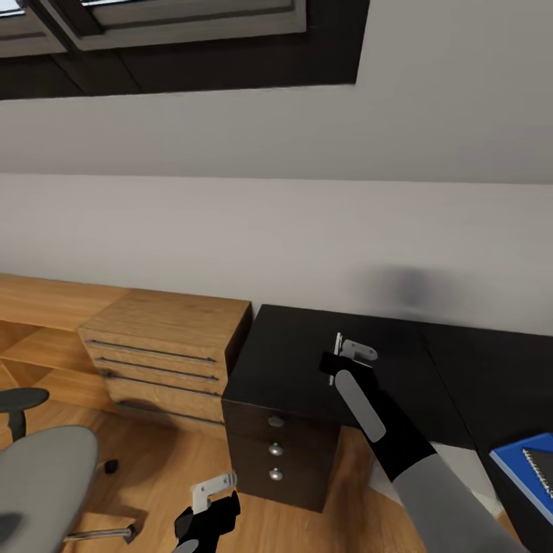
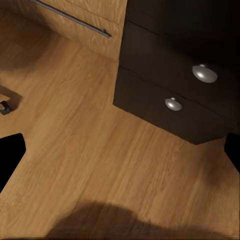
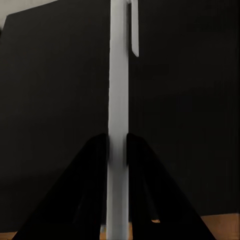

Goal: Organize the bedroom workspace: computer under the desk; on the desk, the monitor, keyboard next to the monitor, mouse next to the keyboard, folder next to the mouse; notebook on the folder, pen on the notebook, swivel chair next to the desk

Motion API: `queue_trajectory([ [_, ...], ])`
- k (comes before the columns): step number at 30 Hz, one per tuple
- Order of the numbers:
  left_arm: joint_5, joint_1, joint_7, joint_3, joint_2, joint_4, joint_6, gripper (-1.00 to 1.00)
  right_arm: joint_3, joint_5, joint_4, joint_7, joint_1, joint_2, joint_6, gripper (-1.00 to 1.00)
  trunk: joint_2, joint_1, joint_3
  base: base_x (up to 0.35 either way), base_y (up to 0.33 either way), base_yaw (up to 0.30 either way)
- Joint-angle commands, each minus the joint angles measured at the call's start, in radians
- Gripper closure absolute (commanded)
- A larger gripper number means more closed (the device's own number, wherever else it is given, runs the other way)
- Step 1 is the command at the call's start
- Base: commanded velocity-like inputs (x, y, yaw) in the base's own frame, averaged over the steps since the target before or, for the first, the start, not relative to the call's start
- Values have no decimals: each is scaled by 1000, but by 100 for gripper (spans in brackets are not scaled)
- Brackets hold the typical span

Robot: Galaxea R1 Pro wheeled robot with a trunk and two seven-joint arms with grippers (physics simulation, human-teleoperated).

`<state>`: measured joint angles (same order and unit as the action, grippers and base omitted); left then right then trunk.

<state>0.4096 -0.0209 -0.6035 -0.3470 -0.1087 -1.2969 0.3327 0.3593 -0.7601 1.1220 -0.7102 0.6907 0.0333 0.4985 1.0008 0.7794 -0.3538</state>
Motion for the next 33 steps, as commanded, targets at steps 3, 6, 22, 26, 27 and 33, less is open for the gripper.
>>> queue_trajectory([
  [3,7,-1,-10,-2,11,57,-1,-100,0,-7,1,-6,1,-2,2,100,1,0,-1,0,0,-255],
  [6,9,-1,-8,-4,36,242,-53,-100,0,-7,-3,-5,1,-7,0,100,1,0,-1,0,0,-236],
  [22,7,-1,53,-3,46,986,-721,-100,-14,-6,0,-7,2,-23,0,100,1,0,3,0,0,-69],
  [26,8,-1,55,-3,51,992,-727,-100,-35,-7,-1,-3,1,-50,3,100,1,0,6,0,0,-242],
  [27,8,-1,55,-3,57,993,-727,-100,-38,-7,0,-3,2,-55,6,100,1,0,6,0,0,-263],
  [33,8,-1,55,-3,71,993,-728,-100,-43,-7,-1,-1,2,-113,11,100,1,0,10,0,0,-270],
])
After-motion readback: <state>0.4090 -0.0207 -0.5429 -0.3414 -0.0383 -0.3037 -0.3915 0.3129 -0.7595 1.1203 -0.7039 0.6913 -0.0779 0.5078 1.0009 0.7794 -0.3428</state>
